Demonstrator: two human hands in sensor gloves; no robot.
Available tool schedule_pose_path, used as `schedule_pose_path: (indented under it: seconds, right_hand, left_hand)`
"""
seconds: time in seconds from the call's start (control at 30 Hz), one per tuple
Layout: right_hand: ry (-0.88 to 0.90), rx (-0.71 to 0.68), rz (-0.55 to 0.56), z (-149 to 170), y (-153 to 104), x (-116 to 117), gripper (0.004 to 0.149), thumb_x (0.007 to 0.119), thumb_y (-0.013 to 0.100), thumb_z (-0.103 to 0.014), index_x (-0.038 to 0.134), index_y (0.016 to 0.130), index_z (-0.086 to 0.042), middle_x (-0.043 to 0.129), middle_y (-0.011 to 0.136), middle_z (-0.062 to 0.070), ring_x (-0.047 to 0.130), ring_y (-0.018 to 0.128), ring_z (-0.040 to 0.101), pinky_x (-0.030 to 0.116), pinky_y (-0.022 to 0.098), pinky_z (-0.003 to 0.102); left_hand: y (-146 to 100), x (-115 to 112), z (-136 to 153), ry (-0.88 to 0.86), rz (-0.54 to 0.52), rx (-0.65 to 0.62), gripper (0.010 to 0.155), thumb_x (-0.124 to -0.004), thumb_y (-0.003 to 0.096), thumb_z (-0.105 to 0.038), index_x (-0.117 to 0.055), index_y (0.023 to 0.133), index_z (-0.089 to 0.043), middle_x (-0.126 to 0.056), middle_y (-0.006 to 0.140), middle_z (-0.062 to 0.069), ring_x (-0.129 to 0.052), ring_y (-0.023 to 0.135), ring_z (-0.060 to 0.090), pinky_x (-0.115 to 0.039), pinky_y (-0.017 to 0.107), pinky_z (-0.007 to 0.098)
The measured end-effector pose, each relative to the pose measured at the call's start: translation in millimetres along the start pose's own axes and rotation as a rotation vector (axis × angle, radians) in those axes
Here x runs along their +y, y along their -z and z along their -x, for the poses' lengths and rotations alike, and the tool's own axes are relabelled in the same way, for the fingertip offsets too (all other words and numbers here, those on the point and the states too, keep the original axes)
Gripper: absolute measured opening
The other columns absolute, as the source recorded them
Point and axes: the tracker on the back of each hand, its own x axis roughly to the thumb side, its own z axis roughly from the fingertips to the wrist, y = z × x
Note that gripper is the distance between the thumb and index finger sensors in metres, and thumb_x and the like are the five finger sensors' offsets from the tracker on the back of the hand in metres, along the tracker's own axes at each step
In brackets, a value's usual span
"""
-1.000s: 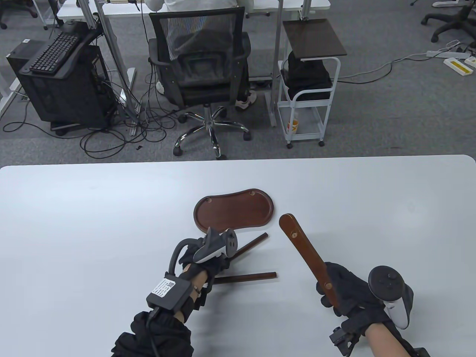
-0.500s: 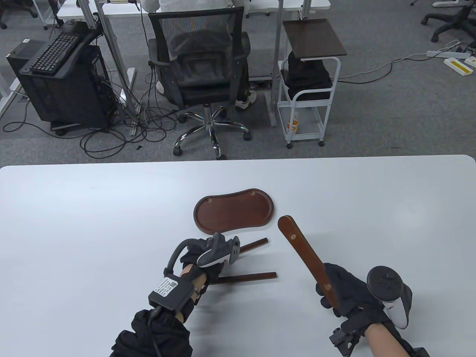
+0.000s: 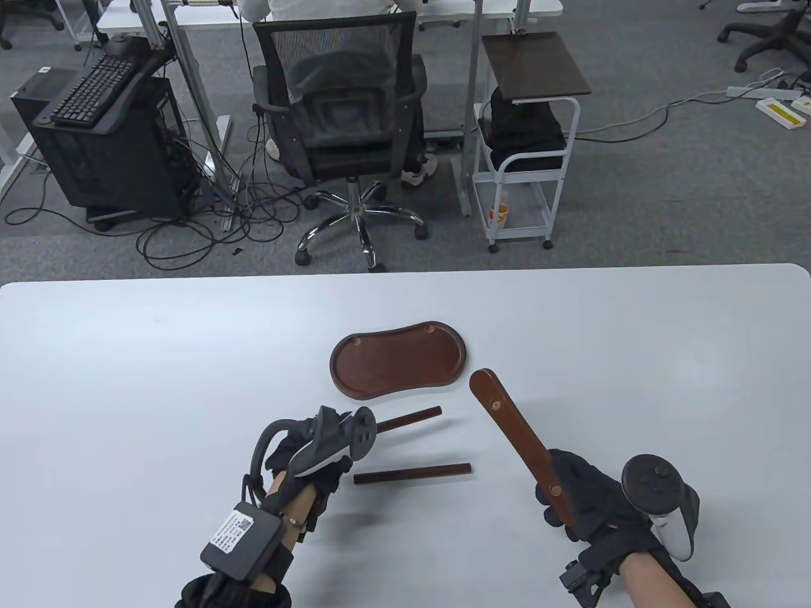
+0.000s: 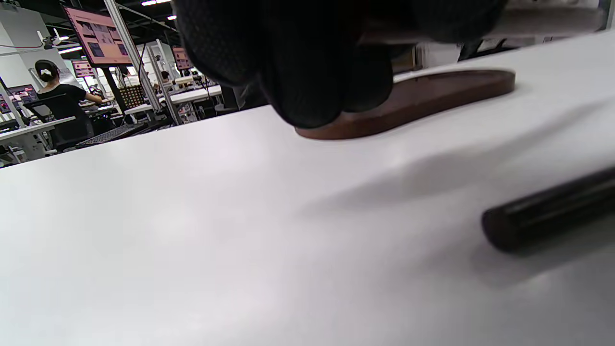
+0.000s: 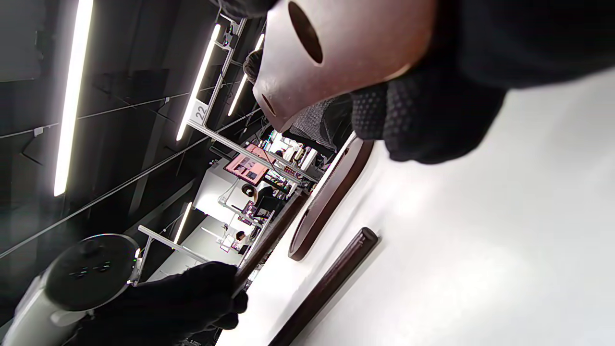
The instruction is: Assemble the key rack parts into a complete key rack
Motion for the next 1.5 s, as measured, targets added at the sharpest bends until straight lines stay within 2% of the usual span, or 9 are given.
schedule_pose_path:
  seconds: [0.3,0.4,0.57,0.67,0.93,1.27,1.5]
  right_hand:
    - [0.025,-0.014,-0.002,-0.4,-0.9,2.1,0.06,0.056,0.059,-0.042,0.068,0.097,0.002,0.098,0.069,0.026,0.103,0.033,0.04,0.089,0.01,0.042]
    - [0.05,-0.019,-0.008,-0.2,-1.3,4.0,0.06,0.056,0.059,-0.043,0.069,0.097,0.002,0.098,0.069,0.026,0.103,0.033,0.04,0.089,0.01,0.042]
    - [0.078,-0.019,-0.028,3.1,-1.7,7.7,0.06,0.056,0.059,-0.043,0.069,0.097,0.002,0.098,0.069,0.026,0.103,0.033,0.039,0.089,0.01,0.041]
    - [0.09,-0.031,-0.028,2.4,-2.4,7.9,0.06,0.056,0.059,-0.043,0.069,0.097,0.002,0.097,0.069,0.026,0.103,0.033,0.039,0.089,0.01,0.041]
    - [0.093,-0.048,-0.043,1.1,-4.0,9.7,0.06,0.056,0.059,-0.043,0.069,0.097,0.002,0.098,0.069,0.026,0.103,0.033,0.039,0.089,0.01,0.041]
    - [0.104,-0.043,-0.04,1.4,-4.2,9.9,0.06,0.056,0.059,-0.043,0.068,0.098,0.001,0.097,0.069,0.026,0.103,0.033,0.04,0.089,0.011,0.042]
    - [0.086,-0.065,-0.026,1.5,-3.9,9.0,0.058,0.057,0.059,-0.043,0.069,0.099,-0.003,0.097,0.07,0.026,0.103,0.034,0.04,0.088,0.011,0.042]
  left_hand:
    - [-39.6,43.4,-2.4,-0.136,-0.259,-0.066,0.052,-0.068,0.0536,-0.048,-0.061,0.102,-0.03,-0.089,0.092,-0.006,-0.096,0.079,0.016,-0.078,0.066,0.043]
    - [-47.2,44.0,-8.5,-0.173,-0.305,-0.103,0.052,-0.066,0.0552,-0.047,-0.058,0.103,-0.027,-0.087,0.092,-0.005,-0.095,0.079,0.016,-0.077,0.066,0.043]
    - [-44.3,23.3,-25.5,-0.091,-0.306,-0.154,0.053,-0.061,0.0561,-0.046,-0.054,0.104,-0.025,-0.086,0.09,-0.006,-0.096,0.075,0.014,-0.079,0.064,0.041]
    - [-42.5,18.4,-27.4,-0.142,-0.286,-0.163,0.053,-0.061,0.0562,-0.046,-0.054,0.104,-0.024,-0.086,0.089,-0.006,-0.096,0.074,0.013,-0.079,0.064,0.041]
    - [-41.1,12.4,-33.1,-0.235,-0.262,-0.182,0.053,-0.06,0.0566,-0.044,-0.055,0.104,-0.021,-0.087,0.087,-0.005,-0.1,0.062,0.007,-0.083,0.057,0.036]
    - [-41.8,8.3,-40.2,-0.234,-0.232,-0.209,0.052,-0.06,0.0566,-0.044,-0.056,0.104,-0.022,-0.088,0.086,-0.005,-0.1,0.063,0.008,-0.083,0.057,0.037]
    - [-41.4,6.1,-42.5,-0.262,-0.212,-0.226,0.052,-0.062,0.0562,-0.045,-0.059,0.103,-0.022,-0.092,0.081,-0.005,-0.101,0.058,0.006,-0.085,0.055,0.036]
